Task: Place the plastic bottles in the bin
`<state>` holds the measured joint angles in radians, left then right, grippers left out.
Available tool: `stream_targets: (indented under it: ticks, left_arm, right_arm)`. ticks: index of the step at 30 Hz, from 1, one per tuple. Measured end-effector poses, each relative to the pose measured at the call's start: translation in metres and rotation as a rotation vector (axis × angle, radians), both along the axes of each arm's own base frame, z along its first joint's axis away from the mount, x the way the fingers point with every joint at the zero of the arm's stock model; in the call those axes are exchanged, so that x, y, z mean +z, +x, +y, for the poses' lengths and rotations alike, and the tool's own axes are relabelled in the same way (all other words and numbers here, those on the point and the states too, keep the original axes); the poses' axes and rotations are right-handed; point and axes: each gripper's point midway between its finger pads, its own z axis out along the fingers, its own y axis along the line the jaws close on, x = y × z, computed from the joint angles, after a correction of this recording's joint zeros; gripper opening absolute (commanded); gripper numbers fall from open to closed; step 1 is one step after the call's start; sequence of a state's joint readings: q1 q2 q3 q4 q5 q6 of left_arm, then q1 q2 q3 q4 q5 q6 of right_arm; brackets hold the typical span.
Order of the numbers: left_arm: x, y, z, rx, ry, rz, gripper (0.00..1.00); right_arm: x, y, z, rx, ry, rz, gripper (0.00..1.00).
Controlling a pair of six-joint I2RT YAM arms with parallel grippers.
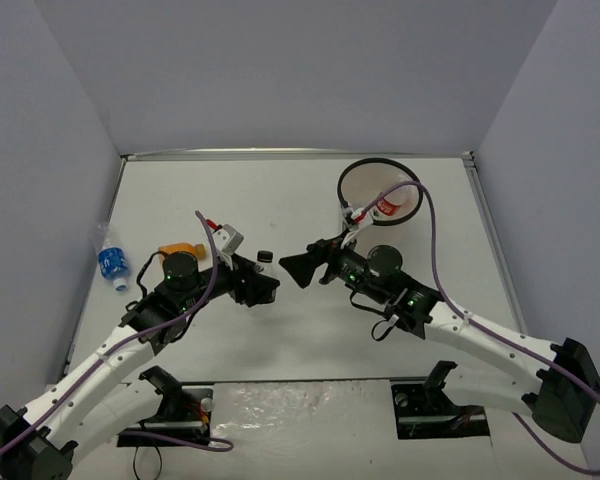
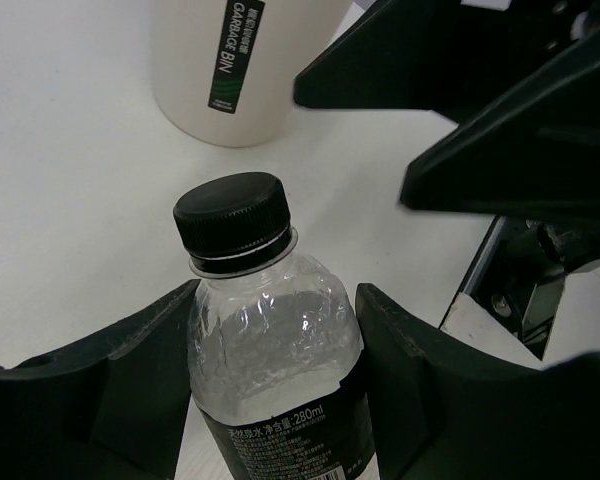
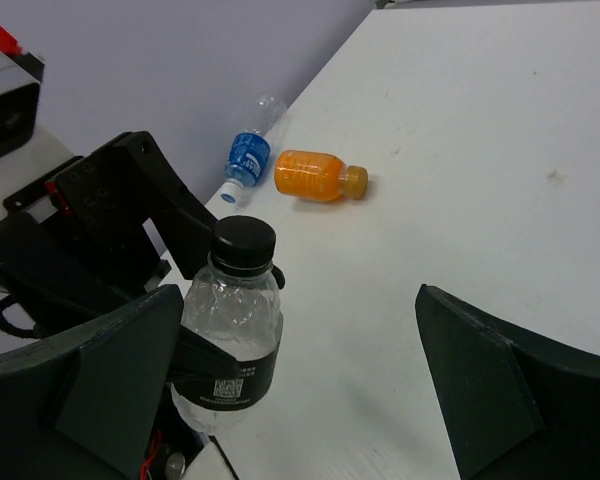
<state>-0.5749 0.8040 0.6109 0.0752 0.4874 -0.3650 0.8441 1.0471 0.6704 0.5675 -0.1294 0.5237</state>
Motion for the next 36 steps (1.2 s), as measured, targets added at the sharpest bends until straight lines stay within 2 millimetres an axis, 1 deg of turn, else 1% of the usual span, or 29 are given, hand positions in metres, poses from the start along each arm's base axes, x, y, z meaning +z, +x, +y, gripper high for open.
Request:
stream_targets:
  ticks: [3,5,7,10,14,16,17,18,19,20,21,22,25,28,31,33,35,36]
  left_arm:
    - [0.001,-0.007,-0.006,-0.049,0.005,-0.021,0.28]
    - [0.001,-0.012,-0.009,-0.075,0.010,-0.032,0.29]
    - [0.001,-0.015,-0.012,-0.094,0.013,-0.039,0.29]
    - [0.001,-0.019,-0.015,-0.112,0.017,-0.046,0.29]
    - [0.001,-0.023,-0.018,-0.130,0.019,-0.049,0.29]
    - [0.001,-0.025,-0.019,-0.138,0.019,-0.051,0.29]
    - [0.001,-0.026,-0.019,-0.141,0.020,-0.052,0.31]
    - [0.001,-0.026,-0.019,-0.141,0.021,-0.053,0.37]
    - [0.001,-0.026,-0.019,-0.142,0.021,-0.055,0.50]
    - [0.002,-0.026,-0.019,-0.143,0.020,-0.057,0.81]
    - [0.003,-0.027,-0.019,-0.142,0.018,-0.061,0.94]
    - [0.004,-0.026,-0.019,-0.138,0.017,-0.070,0.97]
    - [0.006,-0.026,-0.017,-0.123,0.014,-0.071,0.97]
    - [0.005,-0.019,-0.011,-0.064,0.033,-0.053,0.97]
    - [0.009,-0.010,-0.002,0.020,0.052,-0.026,0.97]
    - [0.015,-0.005,0.004,0.077,0.053,-0.012,0.97]
    - [0.022,-0.001,0.012,0.137,0.053,0.005,0.97]
    - [0.025,0.000,0.017,0.167,0.052,0.011,0.97]
  right_arm:
    - [-0.016,-0.009,0.019,0.021,-0.028,0.021,0.97]
    - [-0.019,-0.014,0.027,0.028,-0.029,0.020,0.92]
    - [-0.016,-0.016,0.033,0.027,-0.014,0.011,0.87]
    - [-0.013,-0.015,0.040,0.018,0.013,-0.002,0.74]
    - [-0.018,-0.012,0.049,0.008,0.026,0.007,0.57]
    - [-0.023,-0.011,0.051,0.004,0.020,0.016,0.45]
    - [-0.025,-0.010,0.052,0.003,0.020,0.021,0.36]
    - [-0.024,-0.011,0.053,0.006,0.029,0.023,0.31]
    - [-0.022,-0.012,0.055,0.012,0.037,0.018,0.27]
    - [-0.019,-0.013,0.056,0.016,0.046,0.014,0.23]
    - [-0.017,-0.014,0.057,0.017,0.054,0.012,0.20]
    - [-0.016,-0.014,0.056,0.015,0.059,0.009,0.19]
    - [-0.014,-0.010,0.052,-0.014,0.050,-0.007,0.15]
    - [-0.013,-0.003,0.040,-0.079,0.022,-0.018,0.14]
    - [-0.009,0.008,0.018,-0.190,-0.009,-0.030,0.13]
    - [-0.004,0.014,0.001,-0.265,-0.027,-0.049,0.14]
    - [0.006,0.022,-0.019,-0.351,-0.056,-0.082,0.14]
    - [0.016,0.026,-0.029,-0.397,-0.070,-0.105,0.14]
